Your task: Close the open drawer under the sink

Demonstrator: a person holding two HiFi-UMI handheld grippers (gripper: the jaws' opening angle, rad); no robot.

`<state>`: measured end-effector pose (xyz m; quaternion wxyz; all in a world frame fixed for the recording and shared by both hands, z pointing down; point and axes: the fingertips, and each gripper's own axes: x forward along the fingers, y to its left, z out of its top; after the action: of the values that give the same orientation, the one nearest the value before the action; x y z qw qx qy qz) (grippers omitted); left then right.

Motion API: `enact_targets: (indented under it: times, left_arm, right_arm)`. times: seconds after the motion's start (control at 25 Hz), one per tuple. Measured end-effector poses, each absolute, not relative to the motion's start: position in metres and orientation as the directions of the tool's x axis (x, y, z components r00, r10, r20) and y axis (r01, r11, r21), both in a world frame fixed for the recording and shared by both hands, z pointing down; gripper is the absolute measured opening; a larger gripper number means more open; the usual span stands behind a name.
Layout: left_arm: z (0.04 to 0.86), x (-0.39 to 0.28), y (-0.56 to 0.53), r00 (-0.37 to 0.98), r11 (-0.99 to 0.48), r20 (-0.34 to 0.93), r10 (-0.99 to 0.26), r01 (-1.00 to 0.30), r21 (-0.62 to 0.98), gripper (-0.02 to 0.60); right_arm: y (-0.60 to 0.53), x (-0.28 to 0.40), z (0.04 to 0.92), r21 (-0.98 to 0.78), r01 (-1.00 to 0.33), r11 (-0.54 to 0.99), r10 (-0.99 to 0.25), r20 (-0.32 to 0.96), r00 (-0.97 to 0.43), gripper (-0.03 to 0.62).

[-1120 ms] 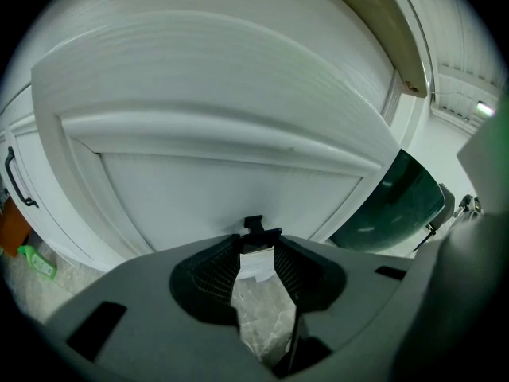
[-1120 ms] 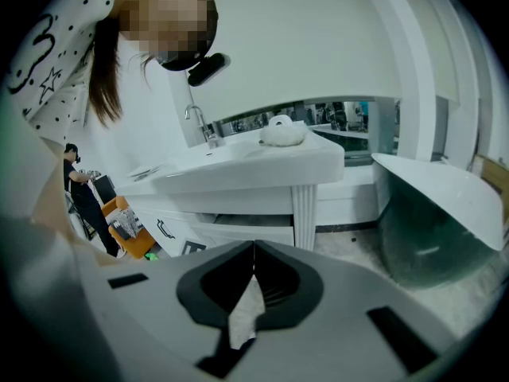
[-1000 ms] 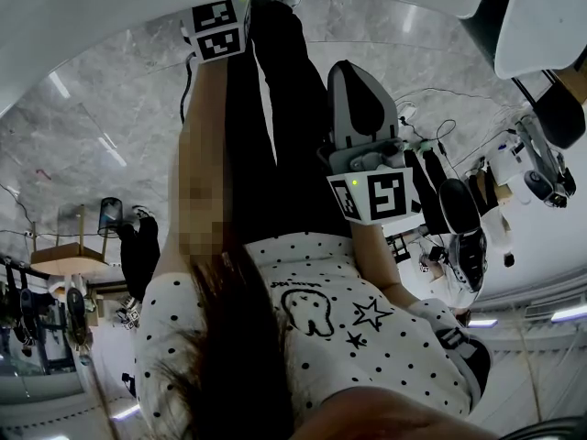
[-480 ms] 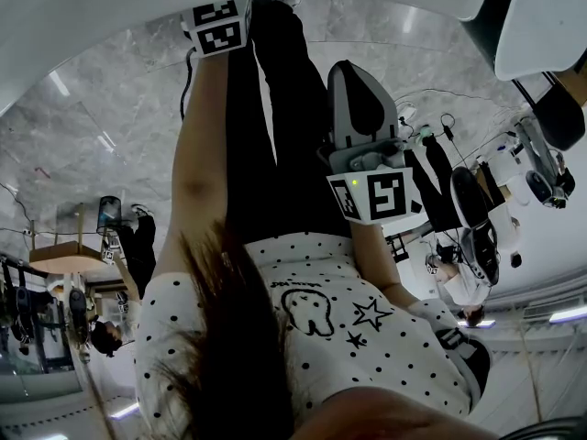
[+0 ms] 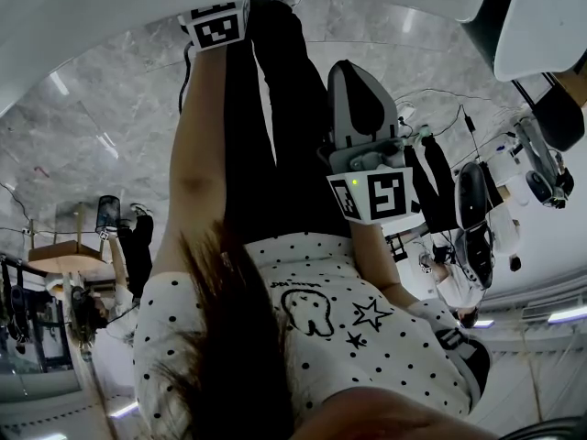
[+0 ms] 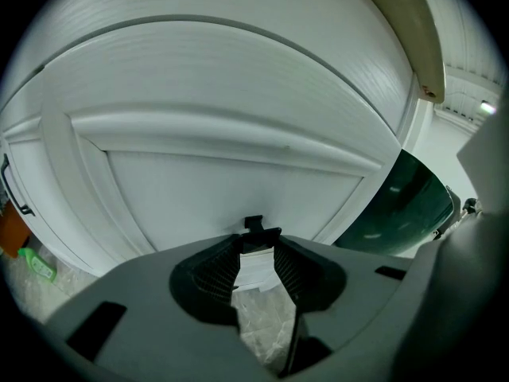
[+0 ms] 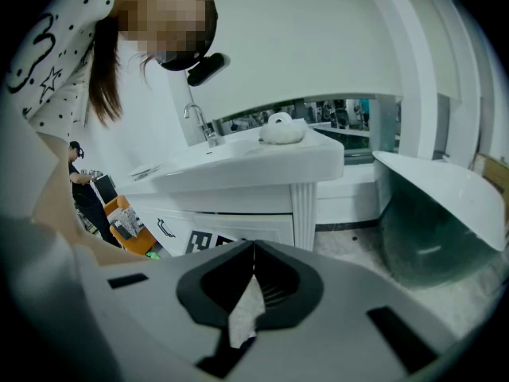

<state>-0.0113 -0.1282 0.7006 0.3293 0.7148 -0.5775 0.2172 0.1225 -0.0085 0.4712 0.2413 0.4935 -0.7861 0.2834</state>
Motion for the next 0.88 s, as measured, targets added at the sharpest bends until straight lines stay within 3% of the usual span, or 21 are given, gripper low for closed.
enact_targets:
  times: [0.88]
  left_arm:
    - [0.699, -0.007, -0.133, 0.229, -0.111, 0.676, -0.7, -0.971, 0.214, 0.133]
  right_arm:
    - [-0.008, 0.137, 0.469, -0.202, -0.913, 0.354, -0.642, 0.658, -0.394, 0.014]
